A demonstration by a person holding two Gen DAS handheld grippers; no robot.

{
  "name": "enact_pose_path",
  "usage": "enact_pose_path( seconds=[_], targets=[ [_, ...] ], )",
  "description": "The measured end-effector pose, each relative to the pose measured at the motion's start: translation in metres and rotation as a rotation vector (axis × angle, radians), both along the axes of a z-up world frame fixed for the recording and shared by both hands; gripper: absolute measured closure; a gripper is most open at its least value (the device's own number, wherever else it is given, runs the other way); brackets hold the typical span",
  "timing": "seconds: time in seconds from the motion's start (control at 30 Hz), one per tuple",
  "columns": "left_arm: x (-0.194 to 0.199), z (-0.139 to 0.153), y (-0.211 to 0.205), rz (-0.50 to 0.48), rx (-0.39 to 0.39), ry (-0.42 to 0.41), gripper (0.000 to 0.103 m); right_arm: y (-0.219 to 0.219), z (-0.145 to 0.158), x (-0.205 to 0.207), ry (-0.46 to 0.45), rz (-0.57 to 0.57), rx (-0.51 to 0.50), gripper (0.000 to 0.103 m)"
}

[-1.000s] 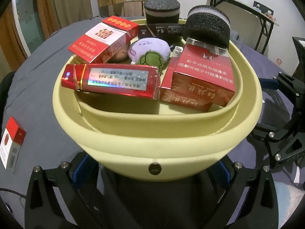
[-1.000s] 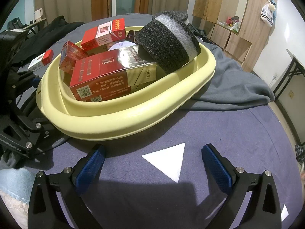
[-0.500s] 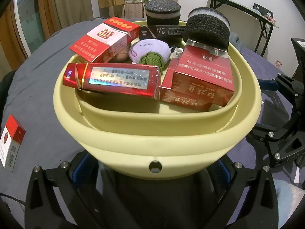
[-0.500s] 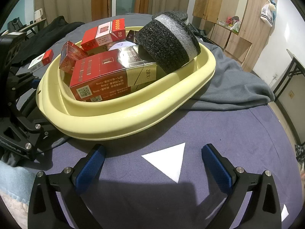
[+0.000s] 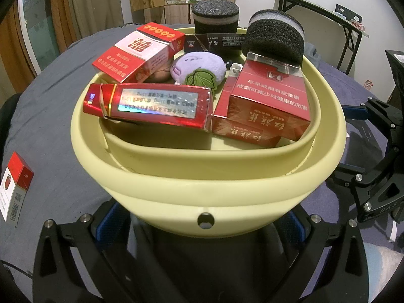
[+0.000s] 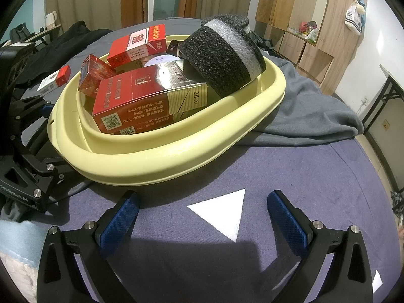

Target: Organize rigid objects

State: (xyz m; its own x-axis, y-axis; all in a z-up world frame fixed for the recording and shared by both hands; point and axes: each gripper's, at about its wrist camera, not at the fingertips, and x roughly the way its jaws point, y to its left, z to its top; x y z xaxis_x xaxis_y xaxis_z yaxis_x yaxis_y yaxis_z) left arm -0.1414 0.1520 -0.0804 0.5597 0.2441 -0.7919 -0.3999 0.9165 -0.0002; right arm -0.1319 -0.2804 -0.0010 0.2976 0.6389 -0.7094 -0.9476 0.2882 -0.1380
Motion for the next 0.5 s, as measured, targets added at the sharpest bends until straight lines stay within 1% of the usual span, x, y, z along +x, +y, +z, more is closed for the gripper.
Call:
enact_pose_path(
  seconds=[0.5],
  targets=[
    [0.0001,0.0,0.0001,0.0,0.0,0.0,0.0,-0.0002,-0.0005,0.0014,-0.002,0.0,0.0,0.0]
  ],
)
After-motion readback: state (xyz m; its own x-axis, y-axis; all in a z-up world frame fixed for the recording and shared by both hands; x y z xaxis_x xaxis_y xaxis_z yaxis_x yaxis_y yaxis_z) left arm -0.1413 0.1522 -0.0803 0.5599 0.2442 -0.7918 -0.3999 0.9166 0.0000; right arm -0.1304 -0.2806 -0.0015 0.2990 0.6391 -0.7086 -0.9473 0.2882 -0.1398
